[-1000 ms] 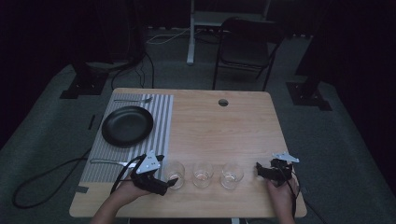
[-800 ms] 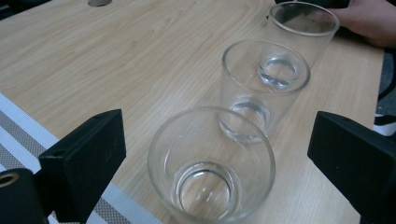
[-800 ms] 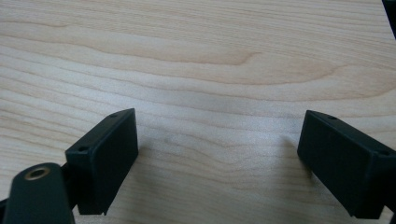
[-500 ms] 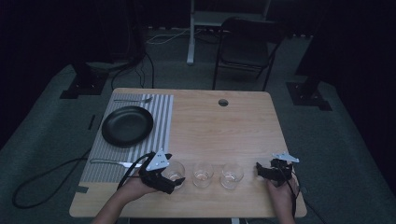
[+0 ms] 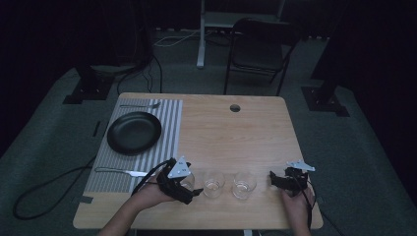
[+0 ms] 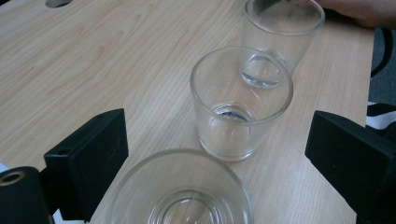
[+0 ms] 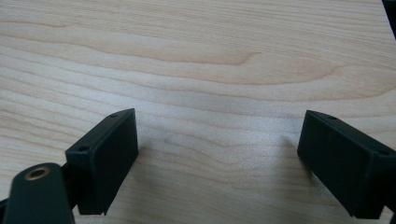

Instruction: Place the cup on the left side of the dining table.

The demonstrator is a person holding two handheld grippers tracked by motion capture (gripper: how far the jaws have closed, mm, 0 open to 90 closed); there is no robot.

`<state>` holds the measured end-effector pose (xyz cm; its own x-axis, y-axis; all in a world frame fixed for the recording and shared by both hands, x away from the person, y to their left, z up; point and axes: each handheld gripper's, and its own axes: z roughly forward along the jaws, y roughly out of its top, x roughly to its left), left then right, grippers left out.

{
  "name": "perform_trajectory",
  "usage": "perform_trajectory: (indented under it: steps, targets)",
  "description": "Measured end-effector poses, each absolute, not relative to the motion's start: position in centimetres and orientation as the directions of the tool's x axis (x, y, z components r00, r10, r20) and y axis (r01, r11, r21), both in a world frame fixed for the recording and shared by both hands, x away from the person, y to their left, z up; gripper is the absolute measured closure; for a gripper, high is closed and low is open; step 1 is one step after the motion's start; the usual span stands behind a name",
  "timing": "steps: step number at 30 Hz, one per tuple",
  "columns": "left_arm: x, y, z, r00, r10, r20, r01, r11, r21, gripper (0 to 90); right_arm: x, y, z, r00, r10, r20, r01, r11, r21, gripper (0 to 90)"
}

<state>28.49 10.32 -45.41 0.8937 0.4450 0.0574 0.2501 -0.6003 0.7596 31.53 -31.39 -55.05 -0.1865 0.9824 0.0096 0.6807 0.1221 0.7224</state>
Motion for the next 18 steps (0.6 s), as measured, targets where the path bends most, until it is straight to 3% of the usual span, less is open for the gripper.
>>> perform_trajectory:
  steps: [18]
  targets:
    - [29.6, 6.7, -45.4, 0.921, 0.382, 0.074, 0.235, -0.698, 0.676, 6.4, 31.5, -31.4, -55.1, -0.187, 0.982, 0.009, 0.681, 0.122, 0.722, 11.9]
